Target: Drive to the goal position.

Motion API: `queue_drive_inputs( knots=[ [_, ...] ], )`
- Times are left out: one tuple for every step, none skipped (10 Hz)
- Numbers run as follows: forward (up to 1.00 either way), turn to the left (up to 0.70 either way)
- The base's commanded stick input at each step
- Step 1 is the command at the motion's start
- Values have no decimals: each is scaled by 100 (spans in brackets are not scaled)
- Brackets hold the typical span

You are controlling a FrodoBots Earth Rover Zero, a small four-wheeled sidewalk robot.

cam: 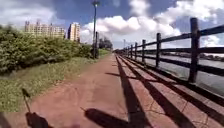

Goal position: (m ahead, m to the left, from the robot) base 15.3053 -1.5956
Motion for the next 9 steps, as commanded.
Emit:
queue_drive_inputs(
  knots=[
    [85, 0],
    [85, 0],
    [85, 0],
    [85, 0],
    [85, 0],
    [85, 0],
    [85, 0],
    [85, 0],
    [85, 0]
  ],
)
